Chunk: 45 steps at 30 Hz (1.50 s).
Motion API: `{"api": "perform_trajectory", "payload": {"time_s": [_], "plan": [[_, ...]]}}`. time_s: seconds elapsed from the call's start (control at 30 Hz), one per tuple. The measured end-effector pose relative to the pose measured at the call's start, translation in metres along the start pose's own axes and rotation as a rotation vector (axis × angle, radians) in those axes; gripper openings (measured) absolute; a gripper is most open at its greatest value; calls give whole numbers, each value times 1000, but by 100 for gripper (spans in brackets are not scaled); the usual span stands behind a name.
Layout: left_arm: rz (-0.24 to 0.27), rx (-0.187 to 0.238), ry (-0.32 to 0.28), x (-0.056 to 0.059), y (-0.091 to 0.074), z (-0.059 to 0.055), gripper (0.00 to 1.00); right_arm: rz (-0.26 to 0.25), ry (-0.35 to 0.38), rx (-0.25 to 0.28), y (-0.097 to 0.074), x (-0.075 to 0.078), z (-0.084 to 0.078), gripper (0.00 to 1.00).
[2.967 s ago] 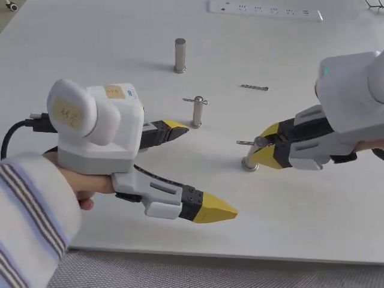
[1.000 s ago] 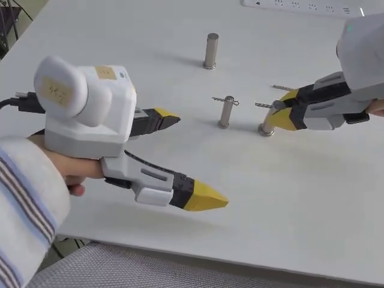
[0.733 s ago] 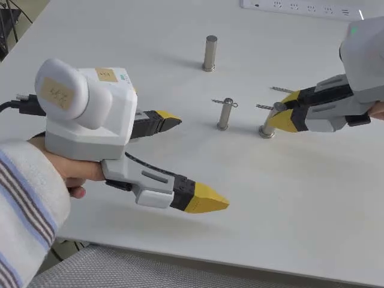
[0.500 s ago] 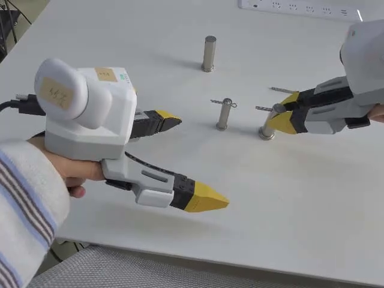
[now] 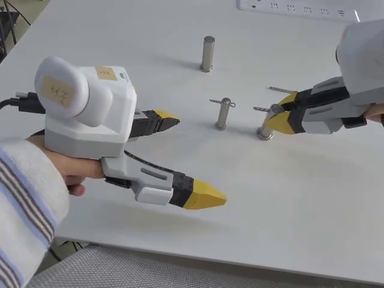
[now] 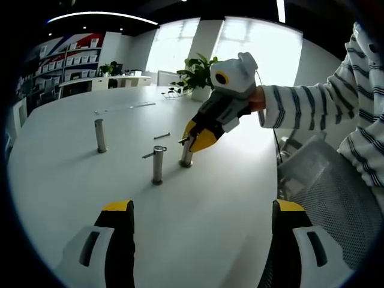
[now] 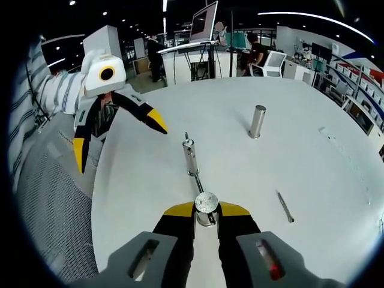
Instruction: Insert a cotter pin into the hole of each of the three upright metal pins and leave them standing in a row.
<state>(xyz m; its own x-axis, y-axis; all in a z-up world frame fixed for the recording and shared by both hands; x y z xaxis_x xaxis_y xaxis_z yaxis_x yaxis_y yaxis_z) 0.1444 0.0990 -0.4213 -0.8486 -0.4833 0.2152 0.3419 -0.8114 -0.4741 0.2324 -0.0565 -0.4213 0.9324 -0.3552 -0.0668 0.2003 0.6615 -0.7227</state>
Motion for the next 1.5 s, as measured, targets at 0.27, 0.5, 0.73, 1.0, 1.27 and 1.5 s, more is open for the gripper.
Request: {"api": "perform_trajectory", "payload": {"time_s": [0.27,0.5,0.73,1.0,1.27,1.5], "plan": [[2,-8,6,0,-1,1,94,-17,16,11,1,0,0,9],[-1,-16,2,1,-1,0,94,-13,15,14,1,-1,0,9],[3,-13,2,1,-2,3,94,-17,33,43,-3,-4,5,19],[20,10,4,0,-5,12,94,-50,75,113,-23,-9,10,29],[28,42,-3,-2,-7,22,94,-118,161,228,-48,-18,13,41],[51,108,-21,-5,-11,39,94,-141,190,247,-63,-28,2,57]]}}
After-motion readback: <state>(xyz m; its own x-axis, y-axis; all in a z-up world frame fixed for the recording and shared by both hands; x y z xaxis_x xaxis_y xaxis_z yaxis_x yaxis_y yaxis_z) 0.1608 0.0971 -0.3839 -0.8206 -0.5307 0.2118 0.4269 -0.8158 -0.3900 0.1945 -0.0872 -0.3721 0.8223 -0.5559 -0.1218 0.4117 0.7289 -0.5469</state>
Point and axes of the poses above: the centre of the closed fingertips' face, and the gripper's own axes: y roughly forward along the fingers, x roughly to its right, z roughly out of its top, the point moved 5 cm from there along -y, roughly backward along the fingers, and after that the axes turned 3 degrees about y, right-handed, at the moved point
